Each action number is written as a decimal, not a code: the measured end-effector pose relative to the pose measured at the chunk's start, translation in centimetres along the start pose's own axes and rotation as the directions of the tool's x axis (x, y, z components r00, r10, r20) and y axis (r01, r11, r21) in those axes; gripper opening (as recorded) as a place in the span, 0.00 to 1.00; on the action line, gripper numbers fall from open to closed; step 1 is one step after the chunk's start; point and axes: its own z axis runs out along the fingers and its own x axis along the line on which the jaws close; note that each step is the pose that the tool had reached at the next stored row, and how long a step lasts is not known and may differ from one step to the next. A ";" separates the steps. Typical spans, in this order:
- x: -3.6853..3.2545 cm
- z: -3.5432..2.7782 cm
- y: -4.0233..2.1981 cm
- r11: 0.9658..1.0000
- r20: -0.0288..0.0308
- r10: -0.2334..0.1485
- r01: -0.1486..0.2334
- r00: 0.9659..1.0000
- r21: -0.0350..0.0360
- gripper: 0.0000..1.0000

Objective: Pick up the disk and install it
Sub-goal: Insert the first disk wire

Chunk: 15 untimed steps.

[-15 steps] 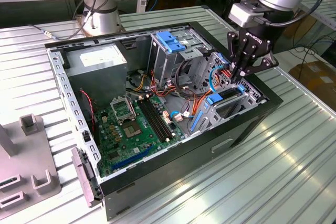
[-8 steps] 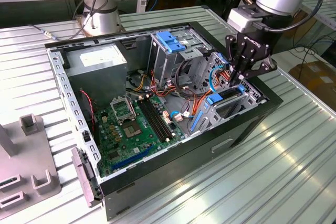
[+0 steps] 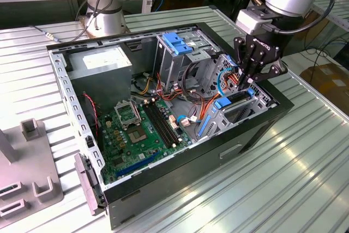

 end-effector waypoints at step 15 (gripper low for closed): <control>0.34 0.74 0.46 0.999 0.000 -0.043 0.043 0.999 0.017 0.16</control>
